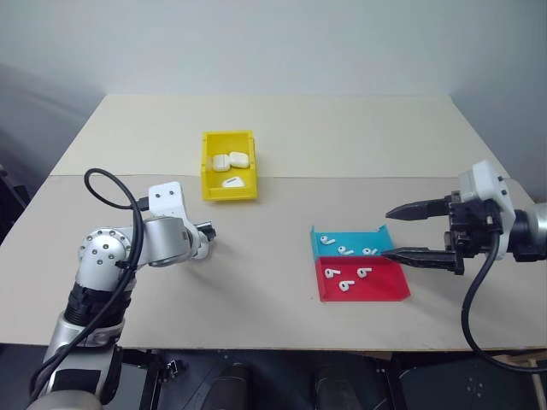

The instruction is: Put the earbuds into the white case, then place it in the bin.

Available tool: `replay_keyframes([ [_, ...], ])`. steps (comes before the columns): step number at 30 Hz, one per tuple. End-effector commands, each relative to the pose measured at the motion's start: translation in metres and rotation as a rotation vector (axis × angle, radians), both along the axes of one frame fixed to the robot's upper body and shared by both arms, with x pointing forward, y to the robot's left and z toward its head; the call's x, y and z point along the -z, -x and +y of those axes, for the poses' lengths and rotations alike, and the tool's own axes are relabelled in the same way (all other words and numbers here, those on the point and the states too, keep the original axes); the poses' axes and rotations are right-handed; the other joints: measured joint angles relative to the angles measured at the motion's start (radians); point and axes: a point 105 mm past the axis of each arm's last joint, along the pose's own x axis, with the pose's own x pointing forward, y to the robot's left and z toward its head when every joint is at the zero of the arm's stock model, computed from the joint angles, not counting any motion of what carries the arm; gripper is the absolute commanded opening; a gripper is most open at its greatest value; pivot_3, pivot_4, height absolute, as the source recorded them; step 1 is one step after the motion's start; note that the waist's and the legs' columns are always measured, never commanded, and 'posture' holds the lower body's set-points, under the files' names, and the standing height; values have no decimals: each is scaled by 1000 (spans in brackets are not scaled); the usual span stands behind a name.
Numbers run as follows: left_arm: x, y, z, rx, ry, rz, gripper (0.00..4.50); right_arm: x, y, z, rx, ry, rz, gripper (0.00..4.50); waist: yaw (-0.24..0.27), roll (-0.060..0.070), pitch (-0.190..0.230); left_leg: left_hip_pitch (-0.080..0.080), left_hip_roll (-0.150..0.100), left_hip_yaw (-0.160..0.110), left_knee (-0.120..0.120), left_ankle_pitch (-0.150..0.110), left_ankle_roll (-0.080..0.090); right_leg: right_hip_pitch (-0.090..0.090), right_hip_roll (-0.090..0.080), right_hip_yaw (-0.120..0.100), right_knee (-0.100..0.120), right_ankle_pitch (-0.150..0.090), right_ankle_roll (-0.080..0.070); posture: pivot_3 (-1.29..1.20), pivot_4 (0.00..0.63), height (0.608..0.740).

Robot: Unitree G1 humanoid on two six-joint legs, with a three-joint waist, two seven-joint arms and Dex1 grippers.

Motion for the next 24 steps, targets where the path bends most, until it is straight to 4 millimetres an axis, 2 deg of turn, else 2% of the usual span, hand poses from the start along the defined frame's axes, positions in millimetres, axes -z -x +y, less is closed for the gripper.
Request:
replay_keyframes([
  [1, -3, 4, 2, -29, -17, -13, 4500, -14, 3, 1, -18, 7, -52, 4474, 0, 0, 0, 0, 0, 0, 0, 0, 0, 0, 0, 0, 0, 0, 0, 0, 150, 740],
  [8, 14, 11, 2, -49, 2, 41, 4500, -16, 4, 2, -22, 7, -55, 4474, -1, 0, 0, 0, 0, 0, 0, 0, 0, 0, 0, 0, 0, 0, 0, 0, 150, 740],
  [24, 18, -9, 5, -33, 14, 124, 4500, -17, 5, 3, -19, 9, -59, 4474, -2, 0, 0, 0, 0, 0, 0, 0, 1, 0, 0, 0, 0, 0, 0, 0, 150, 740],
])
